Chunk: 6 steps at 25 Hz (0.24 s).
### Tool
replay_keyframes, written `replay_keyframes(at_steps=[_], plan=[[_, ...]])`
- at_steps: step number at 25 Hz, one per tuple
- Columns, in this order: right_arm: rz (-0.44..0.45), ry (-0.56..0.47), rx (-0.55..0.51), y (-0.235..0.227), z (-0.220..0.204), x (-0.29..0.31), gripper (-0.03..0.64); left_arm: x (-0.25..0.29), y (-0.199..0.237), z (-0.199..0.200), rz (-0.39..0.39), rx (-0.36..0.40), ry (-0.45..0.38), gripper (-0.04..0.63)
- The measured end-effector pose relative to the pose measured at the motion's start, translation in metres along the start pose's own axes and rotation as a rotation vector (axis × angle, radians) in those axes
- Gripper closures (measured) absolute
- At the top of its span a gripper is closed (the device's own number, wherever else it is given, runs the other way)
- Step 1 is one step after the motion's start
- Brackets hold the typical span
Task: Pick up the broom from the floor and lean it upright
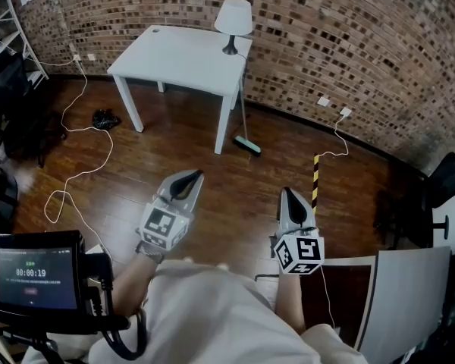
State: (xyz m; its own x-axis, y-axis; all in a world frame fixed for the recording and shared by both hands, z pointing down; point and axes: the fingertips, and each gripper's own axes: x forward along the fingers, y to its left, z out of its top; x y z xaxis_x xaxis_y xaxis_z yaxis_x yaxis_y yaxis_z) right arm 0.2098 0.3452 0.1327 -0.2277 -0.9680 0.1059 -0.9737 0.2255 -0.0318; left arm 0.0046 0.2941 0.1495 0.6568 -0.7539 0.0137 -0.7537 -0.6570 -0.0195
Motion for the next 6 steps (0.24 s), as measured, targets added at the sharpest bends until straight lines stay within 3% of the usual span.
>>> replay_keyframes(at_steps=[6], plan=[[-0.003,0.002,-0.019,0.0057,0.0005,0.0052,0.606,0.0021,0.0020,0.0044,-0.015,0.016,-0.012,0.595]])
